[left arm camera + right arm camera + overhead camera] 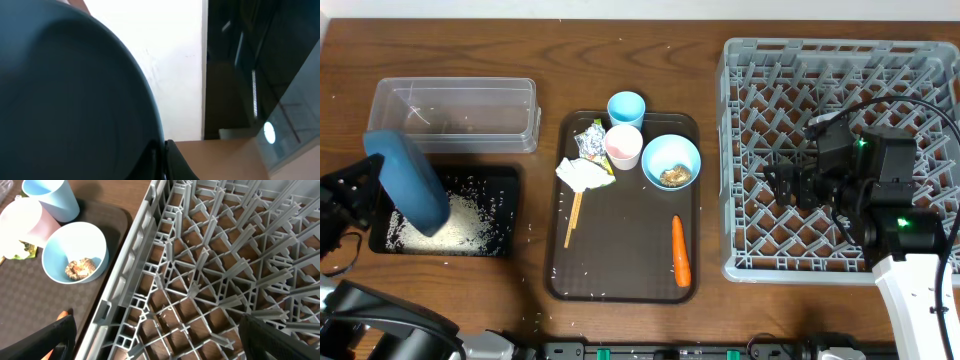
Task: Sort waste into correct bins and load items into the dishwasher rack
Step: 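Tilt the blue plate to pour the rice onto the black tray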
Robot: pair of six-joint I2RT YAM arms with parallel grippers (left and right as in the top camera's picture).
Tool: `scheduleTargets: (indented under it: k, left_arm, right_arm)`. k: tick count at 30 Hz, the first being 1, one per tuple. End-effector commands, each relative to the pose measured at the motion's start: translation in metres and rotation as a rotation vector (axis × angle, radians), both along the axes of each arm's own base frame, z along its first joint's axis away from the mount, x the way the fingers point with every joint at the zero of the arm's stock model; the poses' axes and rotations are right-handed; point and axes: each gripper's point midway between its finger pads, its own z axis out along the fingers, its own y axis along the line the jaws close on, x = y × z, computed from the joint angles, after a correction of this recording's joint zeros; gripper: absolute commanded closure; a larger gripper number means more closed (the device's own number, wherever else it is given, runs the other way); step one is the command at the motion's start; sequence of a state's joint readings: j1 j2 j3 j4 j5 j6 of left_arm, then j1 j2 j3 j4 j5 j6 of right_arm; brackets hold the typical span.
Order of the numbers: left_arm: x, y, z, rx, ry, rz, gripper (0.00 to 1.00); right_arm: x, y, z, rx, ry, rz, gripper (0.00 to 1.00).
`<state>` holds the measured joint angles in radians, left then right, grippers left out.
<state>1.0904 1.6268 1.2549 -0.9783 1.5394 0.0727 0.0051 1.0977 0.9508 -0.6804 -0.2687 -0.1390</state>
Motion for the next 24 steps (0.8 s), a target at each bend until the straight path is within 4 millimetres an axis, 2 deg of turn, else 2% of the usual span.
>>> scheduleTargets:
  k: [1, 5, 15, 20, 24]
  left_arm:
    - [0.000, 0.002, 0.009, 0.020, -0.048, -0.001, 0.94]
    - [0.001, 0.004, 0.007, -0.056, -0.010, 0.005, 0.94]
    - [0.009, -0.021, 0.022, 0.071, -0.077, -0.065, 0.94]
    - [0.019, -0.055, 0.054, 0.236, -0.172, -0.156, 0.94]
    - [0.029, -0.079, 0.072, 0.381, -0.177, -0.189, 0.94]
  right_arm:
    - [0.003, 0.003, 0.008, 0.004, -0.015, 0.003, 0.04]
    - [0.003, 0.002, 0.008, -0.001, -0.016, -0.002, 0.02]
    - [0.003, 0.002, 0.008, 0.000, -0.015, -0.002, 0.03]
    - [0.004, 0.002, 0.008, 0.000, -0.020, -0.002, 0.02]
    - [0.004, 0.002, 0.008, 0.000, -0.019, -0.002, 0.02]
